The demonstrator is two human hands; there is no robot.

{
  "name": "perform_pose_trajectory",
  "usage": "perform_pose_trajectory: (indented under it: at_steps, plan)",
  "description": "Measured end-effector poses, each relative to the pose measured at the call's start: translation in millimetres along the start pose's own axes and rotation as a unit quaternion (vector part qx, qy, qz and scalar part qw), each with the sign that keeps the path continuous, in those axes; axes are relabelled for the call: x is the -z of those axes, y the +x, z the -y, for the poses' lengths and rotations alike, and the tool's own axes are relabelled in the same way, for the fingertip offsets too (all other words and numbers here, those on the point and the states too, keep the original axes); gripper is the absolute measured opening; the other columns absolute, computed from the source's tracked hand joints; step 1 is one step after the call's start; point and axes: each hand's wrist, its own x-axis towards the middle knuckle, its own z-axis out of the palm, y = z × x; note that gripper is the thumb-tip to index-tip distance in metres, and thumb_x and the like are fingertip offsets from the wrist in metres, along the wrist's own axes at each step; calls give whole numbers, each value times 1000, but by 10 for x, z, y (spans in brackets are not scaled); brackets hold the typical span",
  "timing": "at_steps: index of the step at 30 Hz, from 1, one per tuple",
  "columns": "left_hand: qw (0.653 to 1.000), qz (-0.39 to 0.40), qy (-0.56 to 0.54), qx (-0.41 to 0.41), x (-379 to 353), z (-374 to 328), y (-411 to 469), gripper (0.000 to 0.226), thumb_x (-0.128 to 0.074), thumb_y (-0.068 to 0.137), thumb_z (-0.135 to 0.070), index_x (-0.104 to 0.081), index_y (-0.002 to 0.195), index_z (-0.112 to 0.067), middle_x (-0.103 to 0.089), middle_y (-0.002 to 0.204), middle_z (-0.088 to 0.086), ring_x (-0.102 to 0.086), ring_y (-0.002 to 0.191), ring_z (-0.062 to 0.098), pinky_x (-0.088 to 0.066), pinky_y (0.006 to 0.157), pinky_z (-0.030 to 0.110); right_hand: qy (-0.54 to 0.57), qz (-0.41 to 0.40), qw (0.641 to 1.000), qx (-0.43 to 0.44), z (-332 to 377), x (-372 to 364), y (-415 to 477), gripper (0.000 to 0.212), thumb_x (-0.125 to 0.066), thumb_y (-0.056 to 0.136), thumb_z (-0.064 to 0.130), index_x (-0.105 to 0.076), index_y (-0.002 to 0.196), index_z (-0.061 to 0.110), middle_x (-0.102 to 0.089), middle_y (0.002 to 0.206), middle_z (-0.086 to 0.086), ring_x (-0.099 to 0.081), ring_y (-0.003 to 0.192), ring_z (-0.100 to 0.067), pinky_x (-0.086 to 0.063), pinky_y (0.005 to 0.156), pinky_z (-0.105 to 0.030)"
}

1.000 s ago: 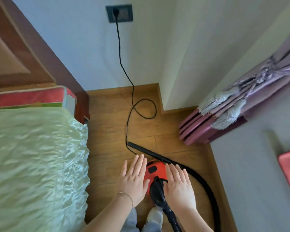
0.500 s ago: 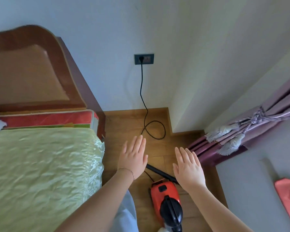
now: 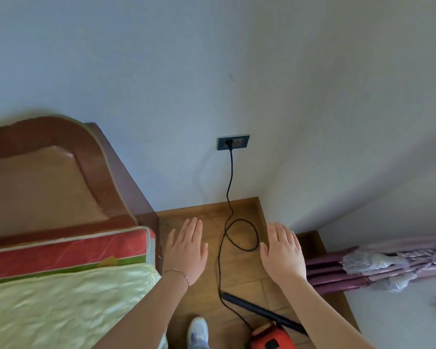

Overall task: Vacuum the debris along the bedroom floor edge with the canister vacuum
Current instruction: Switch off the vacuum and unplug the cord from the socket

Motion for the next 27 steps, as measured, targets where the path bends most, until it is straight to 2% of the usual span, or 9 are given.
perform_pose_trajectory:
  at_steps: [4,9,15,17,20,22,24,26,27]
  plan:
    - [1000,12,-21,6,29,-3,287,58,-18,96,-47,-10,149,-24,-10,158,-6,-4,145,13,-2,114,36,14,14,1000,-7,54,38,270,61,-27,97,44,-8,150,20,-20,157,-2,-13,145,-18,-8,117,-34]
    - [995,43,-77,38,45,-110,700,55,-22,96,-47,-17,147,-25,-18,156,-6,-12,144,14,-13,115,35,67,52,995,-48,84,-19,594,62,-29,97,45,-9,150,21,-29,153,-1,-25,140,-20,-22,115,-37]
    - [977,43,-192,83,171,-264,1376,53,-29,98,-42,-24,146,-19,-33,151,0,-32,138,17,-28,112,34,118,106,987,-31,55,-149,1164,59,-31,97,43,-13,149,22,-32,152,1,-28,139,-19,-25,112,-35]
    - [960,54,-254,106,214,-338,1659,53,-29,98,-40,-23,146,-17,-31,152,3,-31,138,19,-27,111,34,131,119,984,-24,51,-183,1403,59,-31,97,43,-13,150,22,-31,152,0,-27,139,-19,-24,113,-36]
    - [911,66,-374,159,272,-510,2077,52,-29,99,-37,-21,147,-18,-27,154,2,-28,139,18,-23,112,34,135,105,985,-19,82,-187,1730,59,-32,98,42,-14,149,21,-31,153,-1,-25,140,-20,-22,114,-36]
    - [882,57,-429,187,308,-620,2338,50,-29,99,-36,-25,146,-17,-30,152,2,-32,137,19,-25,110,33,144,101,984,-17,134,-172,1951,58,-32,98,42,-15,149,20,-31,152,-3,-24,141,-21,-22,114,-37]
    - [854,56,-472,213,329,-690,2590,49,-27,99,-33,-35,140,-7,-39,146,11,-38,132,27,-29,108,38,171,104,980,-16,206,-169,2156,58,-35,98,41,-17,149,20,-33,151,-5,-26,140,-23,-25,113,-37]
    - [822,53,-517,231,308,-718,2824,43,-27,98,-30,-51,117,0,-55,117,18,-49,114,33,-39,95,40,253,120,959,-41,272,-169,2360,57,-38,98,38,-19,148,20,-34,151,-6,-29,138,-24,-30,109,-36]
    - [806,56,-538,239,278,-726,2937,36,-27,98,-29,-55,98,-6,-57,96,9,-51,99,27,-41,83,35,314,131,938,-67,298,-168,2457,56,-40,98,37,-20,148,21,-35,150,-5,-33,135,-23,-36,104,-33]
